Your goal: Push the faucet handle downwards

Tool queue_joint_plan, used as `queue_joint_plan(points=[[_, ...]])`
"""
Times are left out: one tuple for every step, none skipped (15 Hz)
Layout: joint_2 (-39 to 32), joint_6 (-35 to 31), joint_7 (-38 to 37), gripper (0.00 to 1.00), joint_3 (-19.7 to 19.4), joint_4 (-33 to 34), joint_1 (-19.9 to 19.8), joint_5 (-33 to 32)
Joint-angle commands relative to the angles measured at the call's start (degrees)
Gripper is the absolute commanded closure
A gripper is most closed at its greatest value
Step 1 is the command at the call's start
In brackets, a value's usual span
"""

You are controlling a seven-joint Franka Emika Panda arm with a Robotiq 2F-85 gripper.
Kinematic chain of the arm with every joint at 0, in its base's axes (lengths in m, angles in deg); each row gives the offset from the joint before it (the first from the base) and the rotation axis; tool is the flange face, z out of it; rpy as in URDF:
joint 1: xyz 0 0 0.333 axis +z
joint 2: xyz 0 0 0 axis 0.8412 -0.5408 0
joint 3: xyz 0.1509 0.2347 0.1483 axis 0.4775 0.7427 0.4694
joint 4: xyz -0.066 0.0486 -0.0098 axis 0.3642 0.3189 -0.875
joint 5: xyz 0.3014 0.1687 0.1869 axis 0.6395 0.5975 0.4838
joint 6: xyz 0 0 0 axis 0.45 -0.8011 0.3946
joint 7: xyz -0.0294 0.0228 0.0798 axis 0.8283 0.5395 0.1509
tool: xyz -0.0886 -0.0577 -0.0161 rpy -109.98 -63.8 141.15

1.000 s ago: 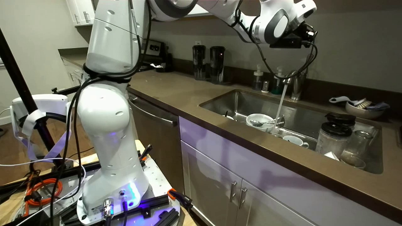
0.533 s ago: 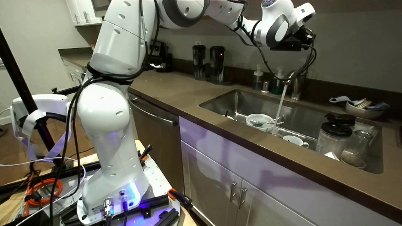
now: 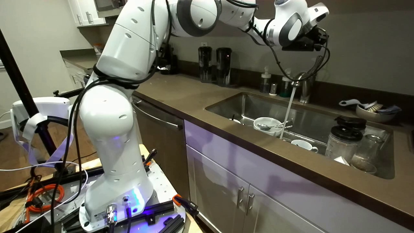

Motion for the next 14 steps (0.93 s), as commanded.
queue_joint_plan(points=[[-3.10,4.52,-0.72,0.95,-0.49,6.26,-0.05,-1.22],[-3.73,5.26,-0.83,0.95,-0.69,7.30,0.01,-1.31],[-4.37,6.14,-0.92,0.95,-0.87,8.39,0.09,-1.44],[-5.05,6.85,-1.00,0.96,-1.05,9.45,0.15,-1.56],[-5.69,7.49,-1.11,0.96,-1.28,10.35,0.25,-1.72],[-6.43,8.22,-1.25,0.95,-1.48,11.45,0.32,-1.84],[-7.11,8.79,-1.38,0.96,-1.64,12.41,0.39,-1.94],[-7.91,9.23,-1.47,0.95,-1.78,13.42,0.45,-2.05],[-8.58,9.74,-1.60,0.95,-1.92,14.31,0.53,-2.16],[-9.26,9.93,-1.62,0.96,-1.94,15.20,0.53,-2.19],[-9.94,10.03,-1.70,0.95,-2.03,16.06,0.59,-2.25],[-10.43,10.32,-1.74,0.96,-2.21,16.74,0.63,-2.38],[-10.88,10.34,-1.84,0.95,-2.45,17.27,0.73,-2.55],[-11.18,10.52,-2.13,0.96,-2.95,17.68,0.92,-2.89]])
